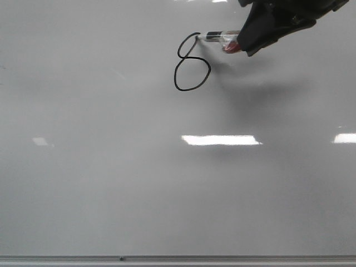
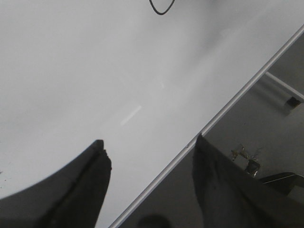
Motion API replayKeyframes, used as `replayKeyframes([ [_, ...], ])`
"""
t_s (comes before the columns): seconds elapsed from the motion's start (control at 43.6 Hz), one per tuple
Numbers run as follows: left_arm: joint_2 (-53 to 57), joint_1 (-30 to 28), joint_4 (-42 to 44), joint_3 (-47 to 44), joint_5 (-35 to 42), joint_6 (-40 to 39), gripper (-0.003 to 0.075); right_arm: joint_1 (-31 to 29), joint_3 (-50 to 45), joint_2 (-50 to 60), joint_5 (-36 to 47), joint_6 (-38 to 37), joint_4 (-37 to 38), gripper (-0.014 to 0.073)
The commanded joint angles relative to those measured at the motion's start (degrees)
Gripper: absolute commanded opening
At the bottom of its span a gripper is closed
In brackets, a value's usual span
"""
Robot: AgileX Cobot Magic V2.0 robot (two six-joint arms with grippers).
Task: Write number 8 on whiteboard
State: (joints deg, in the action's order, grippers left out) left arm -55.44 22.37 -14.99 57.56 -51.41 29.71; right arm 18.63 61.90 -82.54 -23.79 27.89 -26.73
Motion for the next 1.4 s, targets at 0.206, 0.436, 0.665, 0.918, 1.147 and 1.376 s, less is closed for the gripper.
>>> replayKeyframes([
  [0.206,-0.04,-0.26,-6.65,1.36,2.91,10.47,0.0387,5.45,2.11,11.22,-17.27,11.00,-0.22,-0.0097],
  [0.436,-4.95,5.98,-19.03,1.80,-1.42,25.62,0.0389,5.73,2.11,18.58,-36.79,23.94,-3.61,-0.0097],
  [0.665,-12.91,15.68,-21.37,6.10,0.05,28.36,0.0389,5.73,2.11,19.77,-41.15,29.38,-7.86,-0.0097],
  [0.918,-20.84,22.06,-21.37,11.89,1.92,28.36,0.0388,5.73,2.11,19.77,-41.08,29.38,-7.90,-0.0097],
  [1.147,-23.40,24.63,-21.37,13.55,2.03,29.57,0.0377,5.73,2.11,19.77,-40.72,29.38,-7.90,-0.0097],
  [1.376,-23.40,24.58,-21.37,13.70,1.78,29.57,0.0186,5.73,2.11,19.77,-40.72,29.38,-7.90,-0.0097],
])
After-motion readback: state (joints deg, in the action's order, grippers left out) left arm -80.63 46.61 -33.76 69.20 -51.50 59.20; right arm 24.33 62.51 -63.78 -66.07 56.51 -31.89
